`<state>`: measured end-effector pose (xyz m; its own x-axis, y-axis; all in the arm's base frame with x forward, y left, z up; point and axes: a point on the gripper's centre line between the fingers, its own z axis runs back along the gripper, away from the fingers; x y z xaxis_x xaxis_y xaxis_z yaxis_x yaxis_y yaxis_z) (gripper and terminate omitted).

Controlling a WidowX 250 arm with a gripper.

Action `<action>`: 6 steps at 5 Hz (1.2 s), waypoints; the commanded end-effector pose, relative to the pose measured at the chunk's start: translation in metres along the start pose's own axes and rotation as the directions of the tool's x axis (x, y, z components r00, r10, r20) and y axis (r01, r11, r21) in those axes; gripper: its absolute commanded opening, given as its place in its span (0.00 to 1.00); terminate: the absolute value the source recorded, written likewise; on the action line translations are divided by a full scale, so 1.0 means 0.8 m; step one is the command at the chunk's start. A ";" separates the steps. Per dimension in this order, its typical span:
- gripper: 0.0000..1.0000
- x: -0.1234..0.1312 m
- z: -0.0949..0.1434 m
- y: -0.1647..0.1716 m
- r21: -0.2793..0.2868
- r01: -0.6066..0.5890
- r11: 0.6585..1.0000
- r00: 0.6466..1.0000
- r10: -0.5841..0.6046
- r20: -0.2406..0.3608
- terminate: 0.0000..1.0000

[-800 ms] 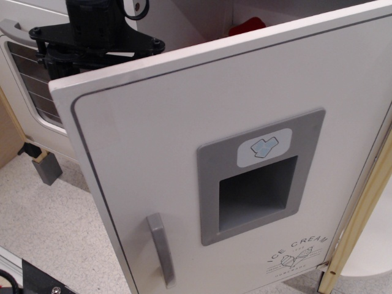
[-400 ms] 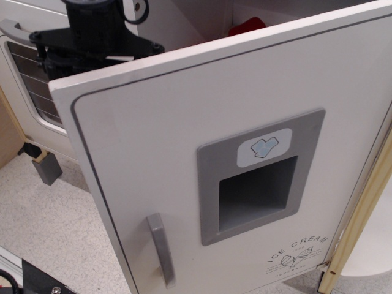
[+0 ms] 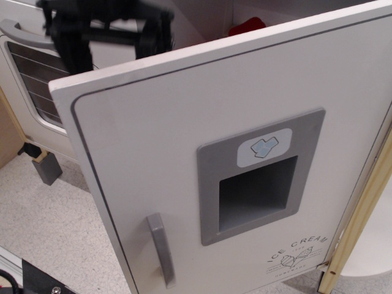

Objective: Close fridge

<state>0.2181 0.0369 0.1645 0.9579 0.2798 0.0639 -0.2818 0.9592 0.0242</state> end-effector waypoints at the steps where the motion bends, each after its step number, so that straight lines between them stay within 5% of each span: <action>1: 1.00 0.003 0.073 -0.015 -0.023 0.226 0.974 0.973 -0.224 0.049 0.00; 2: 1.00 -0.013 0.098 -0.021 -0.037 0.349 0.936 0.934 -0.345 0.087 0.00; 4: 1.00 -0.053 0.104 -0.027 -0.055 0.503 0.863 0.863 -0.497 0.093 0.00; 6: 1.00 -0.062 0.077 -0.028 0.026 0.531 0.847 0.844 -0.532 0.068 0.00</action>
<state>0.1745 -0.0038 0.2169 0.9577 -0.2749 0.0848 0.2692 0.9604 0.0725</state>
